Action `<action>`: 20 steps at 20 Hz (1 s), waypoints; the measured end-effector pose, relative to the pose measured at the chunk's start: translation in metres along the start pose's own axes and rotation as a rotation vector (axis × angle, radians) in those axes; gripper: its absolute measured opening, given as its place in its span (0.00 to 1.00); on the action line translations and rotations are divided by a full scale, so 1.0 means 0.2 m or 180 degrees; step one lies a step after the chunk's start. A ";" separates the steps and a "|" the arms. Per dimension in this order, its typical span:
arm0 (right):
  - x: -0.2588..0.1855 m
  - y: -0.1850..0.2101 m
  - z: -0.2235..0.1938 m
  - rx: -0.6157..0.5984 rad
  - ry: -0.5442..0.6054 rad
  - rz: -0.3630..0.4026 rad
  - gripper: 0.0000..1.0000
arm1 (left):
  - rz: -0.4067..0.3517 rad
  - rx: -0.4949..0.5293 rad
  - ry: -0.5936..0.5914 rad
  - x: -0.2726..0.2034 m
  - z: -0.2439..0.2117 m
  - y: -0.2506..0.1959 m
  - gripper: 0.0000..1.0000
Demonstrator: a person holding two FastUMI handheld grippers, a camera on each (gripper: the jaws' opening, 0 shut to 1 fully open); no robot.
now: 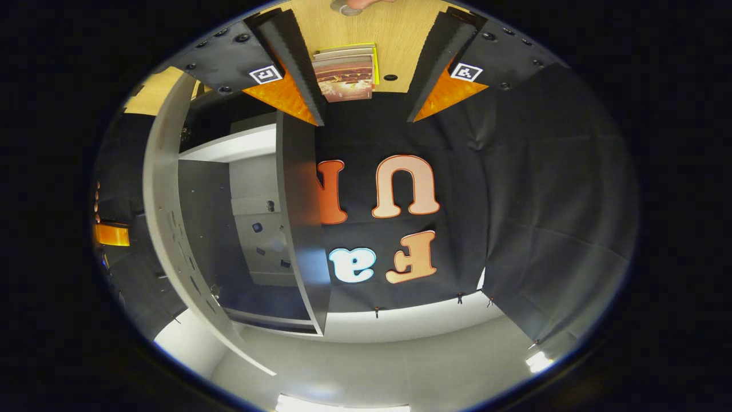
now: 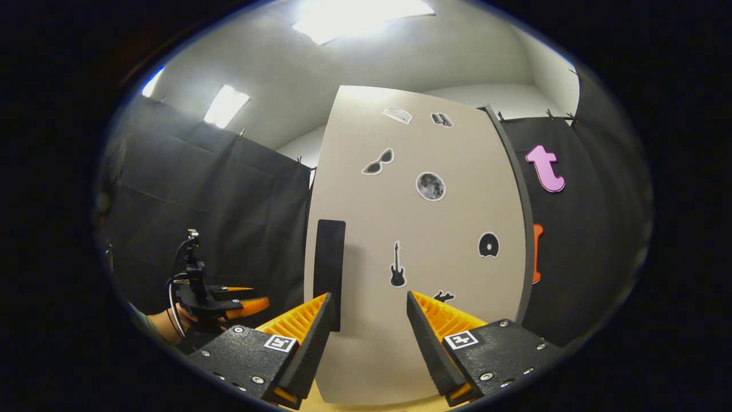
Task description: Open the cabinet door with the right hand, grasp the bottle in the cabinet with the left hand and place it on the coaster, then close the cabinet door with the right hand.
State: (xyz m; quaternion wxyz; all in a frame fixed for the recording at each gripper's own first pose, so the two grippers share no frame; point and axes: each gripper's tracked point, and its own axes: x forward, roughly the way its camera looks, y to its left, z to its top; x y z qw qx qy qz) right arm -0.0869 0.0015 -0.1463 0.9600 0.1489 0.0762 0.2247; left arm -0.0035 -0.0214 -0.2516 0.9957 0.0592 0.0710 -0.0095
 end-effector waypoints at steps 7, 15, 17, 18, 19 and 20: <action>0.23 0.04 -0.15 0.0016 0.0254 -0.0059 0.80 | 0.0031 -0.0048 0.0023 0.04 -0.03 0.07 0.90; 0.34 0.01 -0.24 0.0172 0.0416 -0.0181 0.81 | 0.0025 -0.0019 -0.0041 0.07 0.00 0.12 0.90; 0.34 0.03 -0.25 0.0198 0.0470 -0.0184 0.81 | 0.0041 -0.0025 -0.0045 0.09 0.00 0.13 0.91; 0.35 0.03 -0.26 0.0199 0.0479 -0.0202 0.81 | 0.0052 -0.0031 -0.0040 0.09 0.01 0.15 0.91; 0.36 0.03 -0.26 0.0190 0.0489 -0.0225 0.81 | 0.0068 -0.0038 -0.0043 0.10 0.02 0.15 0.91; 0.36 0.03 -0.26 0.0189 0.0498 -0.0245 0.81 | 0.0082 -0.0040 -0.0049 0.10 0.04 0.17 0.92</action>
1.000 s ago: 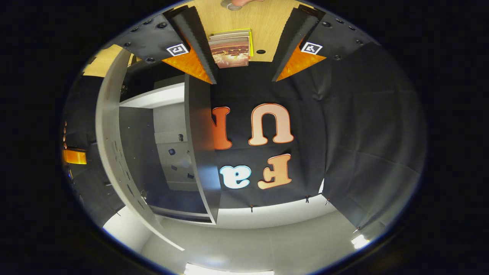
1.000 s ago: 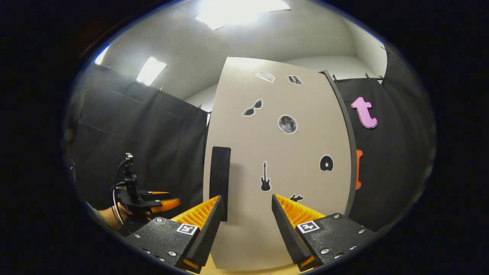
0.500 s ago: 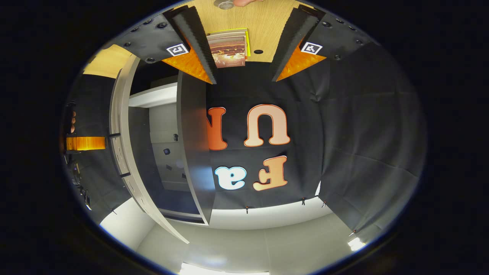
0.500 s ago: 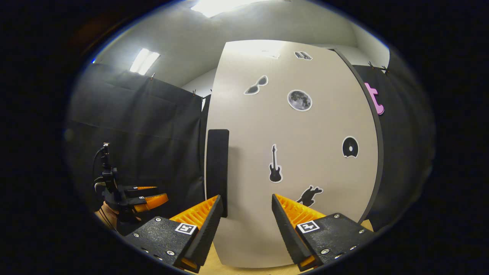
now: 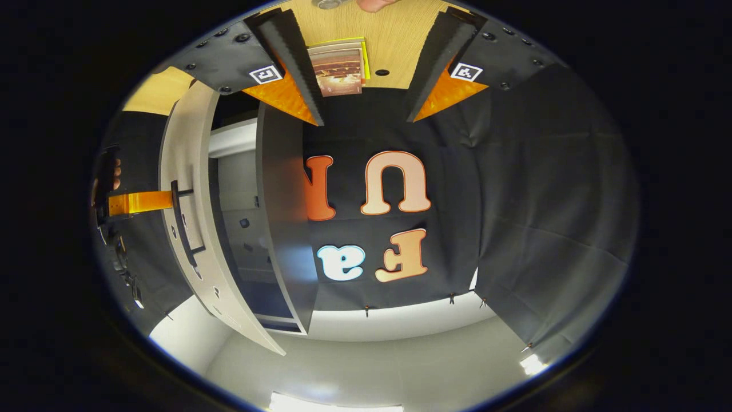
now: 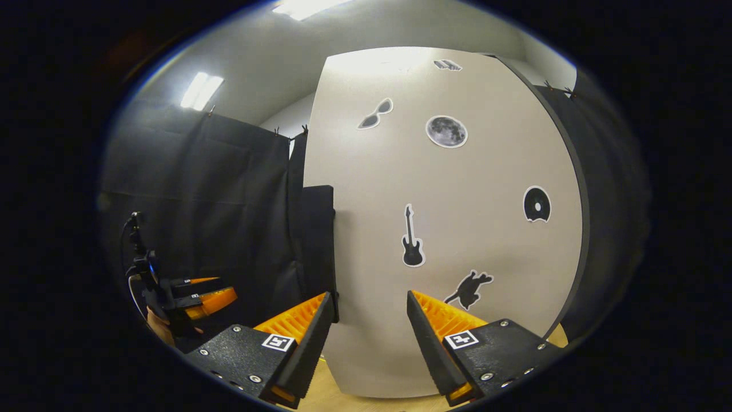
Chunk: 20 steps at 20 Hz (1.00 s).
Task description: Open the cabinet door with the right hand, grasp the bottle in the cabinet with the left hand and place it on the coaster, then close the cabinet door with the right hand.
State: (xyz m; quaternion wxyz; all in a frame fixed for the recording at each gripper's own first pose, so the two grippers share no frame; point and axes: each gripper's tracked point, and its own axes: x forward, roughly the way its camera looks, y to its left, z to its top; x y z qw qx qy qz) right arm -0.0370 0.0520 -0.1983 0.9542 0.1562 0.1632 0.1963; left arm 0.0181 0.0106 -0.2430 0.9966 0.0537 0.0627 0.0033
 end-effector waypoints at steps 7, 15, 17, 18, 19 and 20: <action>0.03 0.01 0.00 -0.0011 0.0025 -0.0138 0.81 | 0.0069 -0.0056 -0.0045 0.02 0.10 0.03 0.91; 0.04 0.01 0.01 -0.0224 0.0062 -0.0331 0.83 | 0.0009 -0.0201 -0.0179 0.06 0.35 -0.11 0.91; 0.03 -0.01 0.02 -0.0313 0.0068 -0.0439 0.86 | -0.0055 -0.0220 -0.0188 0.08 0.41 -0.17 0.91; 0.01 -0.01 0.04 -0.0371 0.0039 -0.0453 0.87 | -0.0059 -0.0221 -0.0196 0.09 0.45 -0.18 0.91; -0.02 -0.01 0.08 -0.0422 -0.0010 -0.0465 0.88 | -0.0065 -0.0235 -0.0207 0.10 0.49 -0.20 0.92; -0.05 -0.02 0.12 -0.0461 -0.0065 -0.0496 0.89 | -0.0078 -0.0240 -0.0217 0.11 0.54 -0.22 0.92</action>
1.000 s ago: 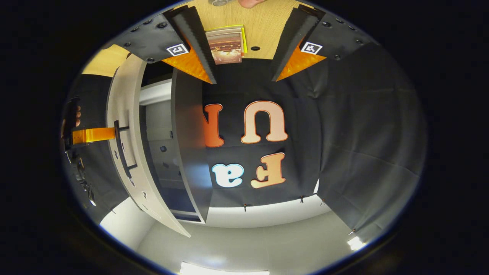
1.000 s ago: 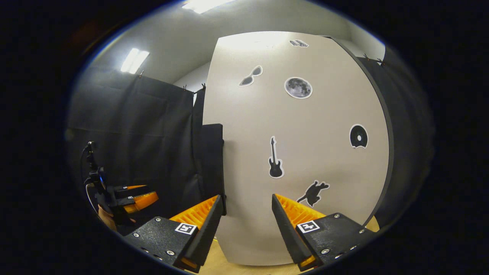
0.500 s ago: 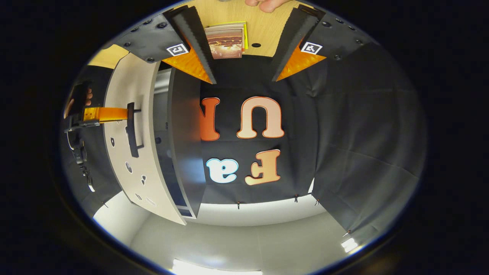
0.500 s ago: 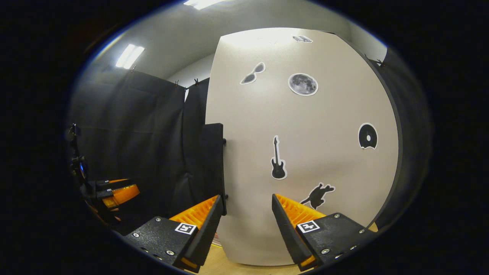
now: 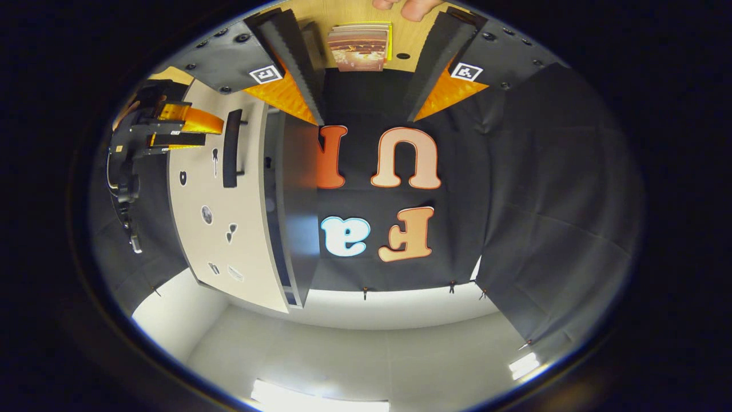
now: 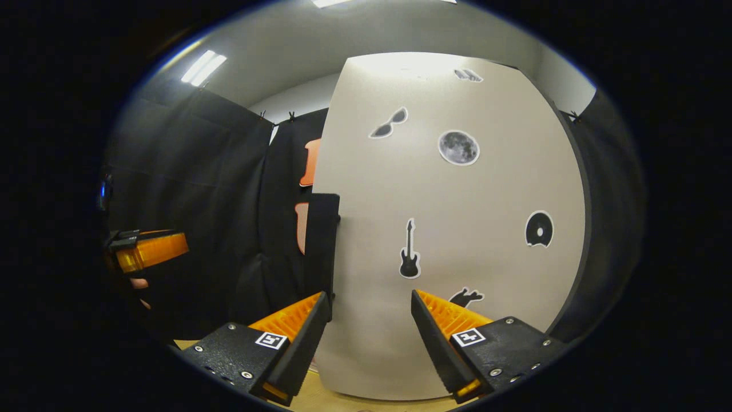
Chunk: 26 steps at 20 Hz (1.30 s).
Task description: Open the cabinet door with the right hand, grasp the bottle in the cabinet with the left hand and place it on the coaster, then close the cabinet door with the right hand.
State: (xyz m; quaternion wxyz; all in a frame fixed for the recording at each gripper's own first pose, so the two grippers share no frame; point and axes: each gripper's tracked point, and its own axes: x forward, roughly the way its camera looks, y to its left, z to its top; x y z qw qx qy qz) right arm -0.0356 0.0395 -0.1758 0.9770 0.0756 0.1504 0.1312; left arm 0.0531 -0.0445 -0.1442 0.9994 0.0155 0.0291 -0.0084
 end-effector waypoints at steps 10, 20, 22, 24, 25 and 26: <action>-0.55 -0.24 0.43 -0.0101 -0.0300 -0.0336 0.92 | -0.0109 -0.0125 -0.0318 -0.07 0.55 -0.08 0.90; -0.95 -0.46 0.84 -0.0279 -0.0584 -0.0714 0.92 | 0.0008 0.0104 -0.0420 -0.14 0.85 -0.05 0.91; -1.00 -0.46 0.89 -0.0320 -0.0637 -0.0733 0.92 | 0.0062 0.0155 -0.0440 -0.15 0.86 -0.05 0.90; -1.04 -0.45 0.94 -0.0347 -0.0739 -0.0712 0.92 | 0.0122 0.0188 -0.0464 -0.15 0.87 -0.04 0.92; -1.06 -0.44 0.96 -0.0366 -0.0797 -0.0709 0.92 | 0.0153 0.0190 -0.0478 -0.15 0.88 -0.03 0.91; -1.07 -0.44 0.98 -0.0387 -0.0842 -0.0723 0.89 | 0.0182 0.0179 -0.0500 -0.15 0.89 -0.02 0.91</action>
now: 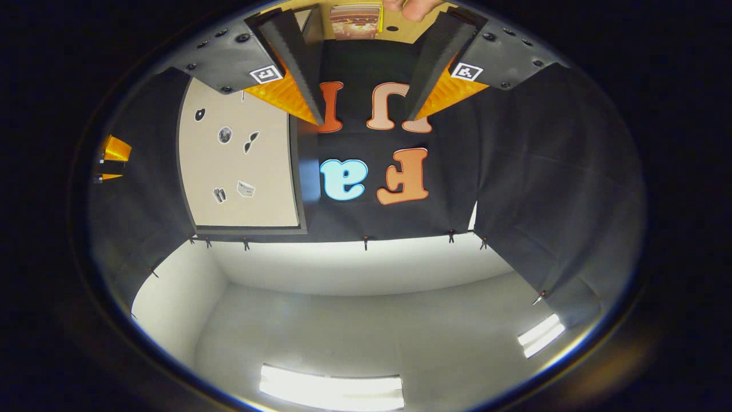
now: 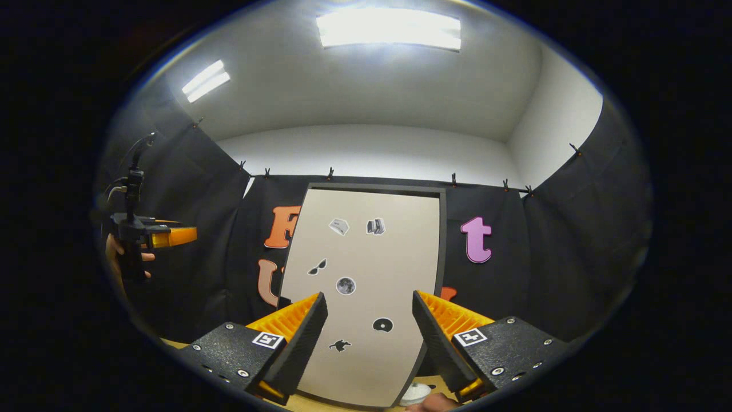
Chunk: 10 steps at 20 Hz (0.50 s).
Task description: Open the cabinet door with the right hand, grasp the bottle in the cabinet with the left hand and place it on the coaster, then close the cabinet door with the right hand.
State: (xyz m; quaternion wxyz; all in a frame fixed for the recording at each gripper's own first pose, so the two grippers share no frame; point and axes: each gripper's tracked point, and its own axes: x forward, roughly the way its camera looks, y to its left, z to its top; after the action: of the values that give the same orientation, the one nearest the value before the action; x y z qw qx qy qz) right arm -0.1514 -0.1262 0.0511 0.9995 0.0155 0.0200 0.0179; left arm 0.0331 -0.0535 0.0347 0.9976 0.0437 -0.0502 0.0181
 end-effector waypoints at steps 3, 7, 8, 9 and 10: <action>-0.03 0.00 0.01 -0.0018 -0.0035 -0.0028 0.93 | 0.0027 0.0002 -0.0035 0.01 0.01 0.00 0.91; -0.06 0.01 0.04 0.0056 -0.0077 -0.0003 0.93 | 0.0002 0.0060 -0.0076 -0.02 0.04 -0.04 0.91; -0.06 0.02 0.03 0.0057 -0.0073 0.0001 0.94 | 0.0019 0.0073 -0.0109 -0.02 0.05 -0.04 0.91; -0.05 0.02 0.02 0.0054 -0.0062 0.0007 0.94 | 0.0015 0.0079 -0.0136 -0.03 0.06 -0.04 0.91; -0.05 0.03 0.02 0.0048 -0.0050 0.0014 0.94 | -0.0014 0.0085 -0.0147 -0.04 0.06 -0.06 0.91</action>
State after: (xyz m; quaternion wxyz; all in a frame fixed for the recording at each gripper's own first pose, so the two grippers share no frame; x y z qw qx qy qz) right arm -0.1619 -0.1211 0.0547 0.9995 0.0232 0.0123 0.0198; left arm 0.0249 -0.0669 0.0449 0.9956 0.0575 -0.0729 0.0155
